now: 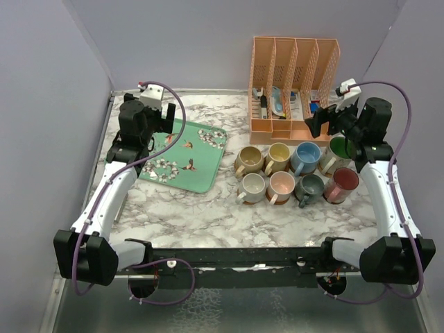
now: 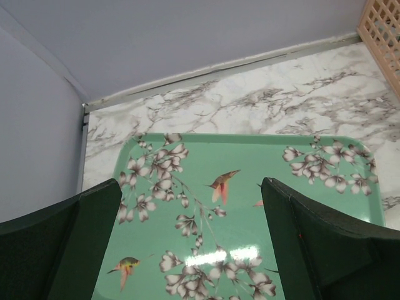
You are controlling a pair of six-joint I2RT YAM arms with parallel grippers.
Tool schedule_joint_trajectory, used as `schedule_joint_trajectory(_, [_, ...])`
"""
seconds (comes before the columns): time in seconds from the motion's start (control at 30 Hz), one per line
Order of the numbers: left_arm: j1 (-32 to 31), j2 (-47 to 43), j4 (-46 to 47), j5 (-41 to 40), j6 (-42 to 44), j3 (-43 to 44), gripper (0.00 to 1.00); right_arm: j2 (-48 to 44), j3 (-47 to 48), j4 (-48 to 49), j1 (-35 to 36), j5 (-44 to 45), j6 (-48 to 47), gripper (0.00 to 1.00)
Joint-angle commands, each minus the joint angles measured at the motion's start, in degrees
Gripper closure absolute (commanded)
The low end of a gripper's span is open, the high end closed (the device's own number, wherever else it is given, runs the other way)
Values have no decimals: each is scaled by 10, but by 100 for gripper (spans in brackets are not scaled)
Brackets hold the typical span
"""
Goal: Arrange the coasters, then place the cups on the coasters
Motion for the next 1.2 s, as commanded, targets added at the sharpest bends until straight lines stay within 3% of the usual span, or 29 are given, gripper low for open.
schedule_joint_trajectory(0.0, [20,-19,13,109,-36,-12,1,-20,5,12,2,-25,-16,0])
schedule_joint_trajectory(0.8, [24,-124,25,78,-8,-59,1,-122,-24,-19,1,39,-64,0])
schedule_joint_trajectory(1.17, [24,-156,22,106,-8,-83,1,-153,-51,-9,-1,54,-69,1])
